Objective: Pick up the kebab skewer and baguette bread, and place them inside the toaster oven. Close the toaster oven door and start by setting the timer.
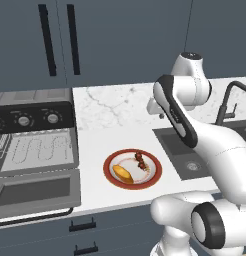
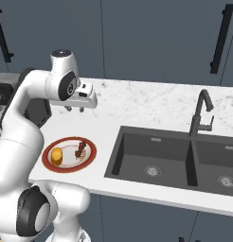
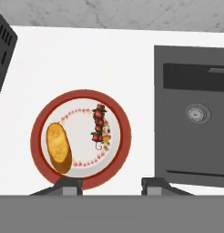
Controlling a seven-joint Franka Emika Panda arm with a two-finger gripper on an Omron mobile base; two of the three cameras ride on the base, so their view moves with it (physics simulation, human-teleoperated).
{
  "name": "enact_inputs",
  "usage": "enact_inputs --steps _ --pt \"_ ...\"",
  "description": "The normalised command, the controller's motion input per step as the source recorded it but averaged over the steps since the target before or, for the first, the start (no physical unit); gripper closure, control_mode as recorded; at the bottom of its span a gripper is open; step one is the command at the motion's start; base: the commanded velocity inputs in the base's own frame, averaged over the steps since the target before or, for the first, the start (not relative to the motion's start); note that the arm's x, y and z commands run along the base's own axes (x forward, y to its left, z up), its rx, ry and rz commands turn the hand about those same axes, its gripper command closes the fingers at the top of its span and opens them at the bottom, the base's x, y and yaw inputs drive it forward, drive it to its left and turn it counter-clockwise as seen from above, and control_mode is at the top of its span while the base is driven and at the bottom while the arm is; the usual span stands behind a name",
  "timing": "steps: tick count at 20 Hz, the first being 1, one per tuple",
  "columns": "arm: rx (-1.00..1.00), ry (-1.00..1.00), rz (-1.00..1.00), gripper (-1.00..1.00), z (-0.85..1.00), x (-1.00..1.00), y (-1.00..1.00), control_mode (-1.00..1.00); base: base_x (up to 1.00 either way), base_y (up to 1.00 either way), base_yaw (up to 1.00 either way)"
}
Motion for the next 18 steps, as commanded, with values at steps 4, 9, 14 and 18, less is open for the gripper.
enact_inputs --steps 4,9,14,18 --pt "0.00 0.00 0.00 -1.00 0.00 0.00 0.00 1.00 0.00 0.00 0.00" --pt "0.00 0.00 0.00 -1.00 0.00 0.00 0.00 1.00 0.00 0.00 0.00" --pt "0.00 0.00 0.00 -1.00 0.00 0.00 0.00 1.00 0.00 0.00 0.00" --pt "0.00 0.00 0.00 -1.00 0.00 0.00 0.00 1.00 -0.08 0.00 0.00"
